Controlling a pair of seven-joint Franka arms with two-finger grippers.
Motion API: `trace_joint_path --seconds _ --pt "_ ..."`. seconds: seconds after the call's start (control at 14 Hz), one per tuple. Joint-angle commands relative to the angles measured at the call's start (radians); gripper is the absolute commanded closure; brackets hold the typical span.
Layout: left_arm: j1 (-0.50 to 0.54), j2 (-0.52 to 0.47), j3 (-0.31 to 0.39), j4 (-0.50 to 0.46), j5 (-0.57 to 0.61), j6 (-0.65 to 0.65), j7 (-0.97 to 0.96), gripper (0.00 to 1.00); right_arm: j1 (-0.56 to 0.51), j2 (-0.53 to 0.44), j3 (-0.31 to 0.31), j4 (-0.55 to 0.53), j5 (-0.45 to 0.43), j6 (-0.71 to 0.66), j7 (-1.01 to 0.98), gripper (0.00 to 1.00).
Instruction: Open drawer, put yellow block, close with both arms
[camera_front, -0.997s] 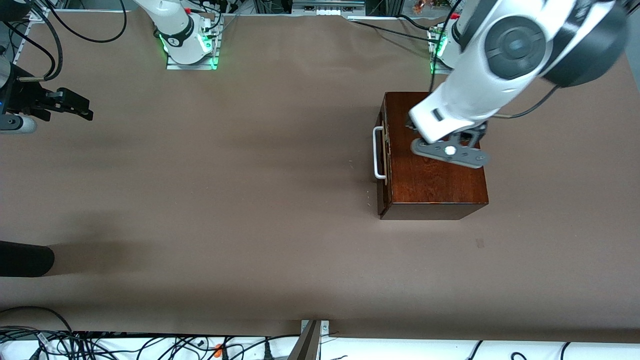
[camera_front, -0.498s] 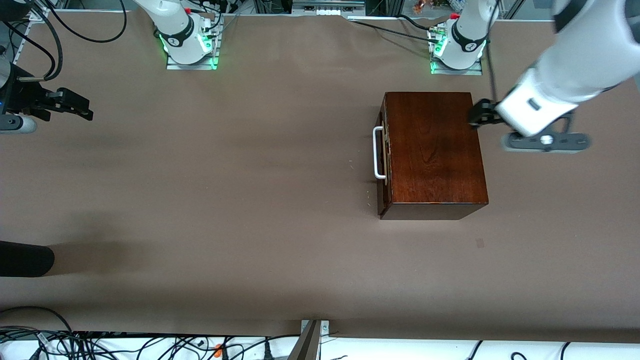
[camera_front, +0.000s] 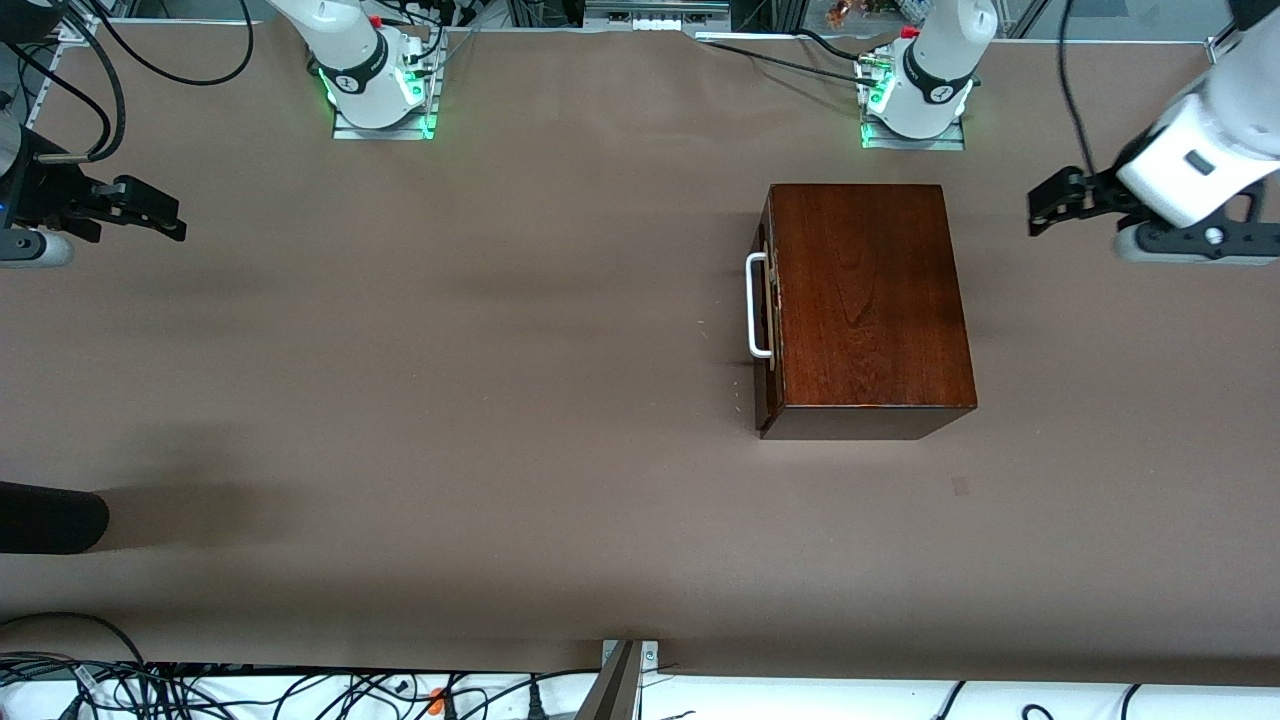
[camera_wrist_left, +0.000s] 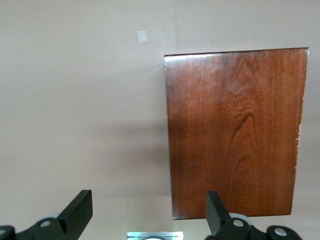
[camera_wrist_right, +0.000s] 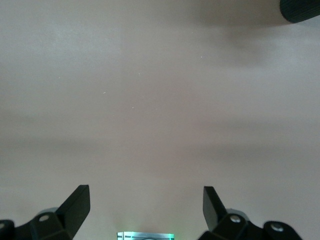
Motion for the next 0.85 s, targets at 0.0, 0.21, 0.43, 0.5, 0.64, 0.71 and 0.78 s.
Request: trace_joint_path --seconds 0.0,0.21,0.43,0.5,0.64,0.71,0.78 --pt "0.000 -0.040 0.008 -0.047 -0.025 0.025 0.041 0.00 -0.017 0.001 0.015 0.008 -0.013 -0.009 -0.010 0.00" --pt "0.002 -0.050 0.005 -0.079 -0.020 0.045 0.041 0.00 -0.017 0.001 0.015 0.008 -0.013 -0.006 -0.010 0.00" --pt "0.002 -0.050 0.002 -0.078 -0.012 0.039 0.041 0.00 -0.017 0.001 0.015 0.008 -0.013 -0.006 -0.010 0.00" --pt "0.002 -0.047 0.004 -0.076 -0.012 0.043 0.041 0.00 -0.017 0.001 0.015 0.008 -0.012 -0.006 -0.010 0.00" --pt "0.002 -0.046 0.004 -0.073 -0.012 0.045 0.041 0.00 -0.017 0.001 0.015 0.008 -0.012 -0.006 -0.010 0.00" --pt "0.002 -0.046 0.004 -0.070 -0.012 0.045 0.041 0.00 -0.017 0.001 0.015 0.008 -0.013 -0.006 -0.010 0.00" --pt "0.000 -0.046 0.004 -0.070 -0.012 0.046 0.041 0.00 -0.017 0.001 0.015 0.008 -0.012 -0.006 -0.010 0.00"
